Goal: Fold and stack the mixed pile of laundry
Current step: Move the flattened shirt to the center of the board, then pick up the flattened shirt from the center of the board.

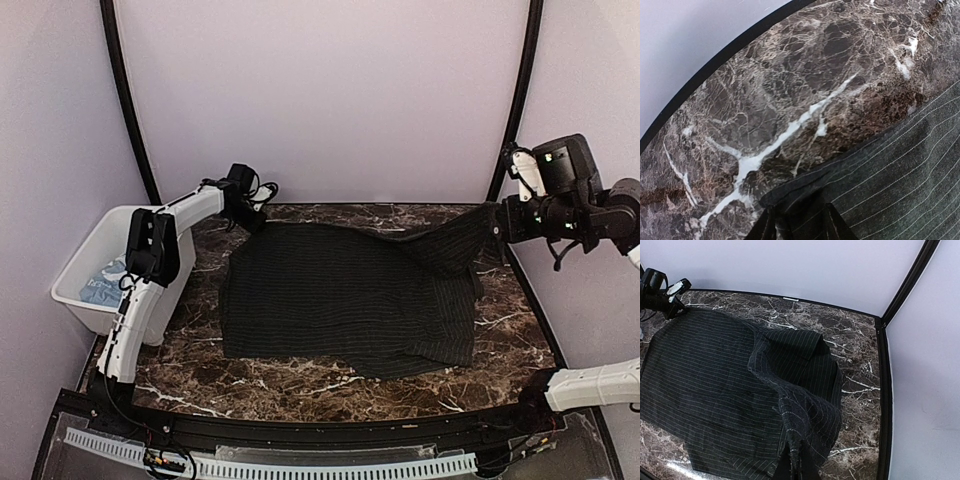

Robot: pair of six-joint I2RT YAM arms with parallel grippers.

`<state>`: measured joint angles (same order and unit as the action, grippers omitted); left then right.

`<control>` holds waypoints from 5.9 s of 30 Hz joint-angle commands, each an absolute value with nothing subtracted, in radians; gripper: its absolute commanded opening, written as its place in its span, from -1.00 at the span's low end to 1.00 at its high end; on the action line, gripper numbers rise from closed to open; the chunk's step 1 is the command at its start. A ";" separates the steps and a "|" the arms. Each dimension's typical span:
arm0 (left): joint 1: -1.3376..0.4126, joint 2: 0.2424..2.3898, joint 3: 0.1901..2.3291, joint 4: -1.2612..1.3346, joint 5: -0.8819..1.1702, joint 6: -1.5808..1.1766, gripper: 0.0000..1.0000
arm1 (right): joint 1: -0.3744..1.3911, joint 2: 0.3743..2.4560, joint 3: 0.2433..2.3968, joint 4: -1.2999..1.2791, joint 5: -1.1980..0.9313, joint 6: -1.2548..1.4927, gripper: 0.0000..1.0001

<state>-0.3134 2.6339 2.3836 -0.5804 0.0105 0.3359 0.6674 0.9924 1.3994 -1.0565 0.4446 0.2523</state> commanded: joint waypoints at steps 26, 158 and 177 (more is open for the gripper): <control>-0.547 2.126 1.683 -0.447 0.054 0.037 0.01 | 0.616 1.423 1.036 -0.545 0.086 0.233 -1.00; -0.270 2.423 2.151 -0.722 0.211 0.543 -0.23 | 0.722 1.300 1.217 -0.840 0.070 0.405 -1.00; -0.267 2.431 2.102 -0.726 0.247 0.621 -0.43 | 0.713 1.253 1.240 -0.880 0.118 0.394 -1.00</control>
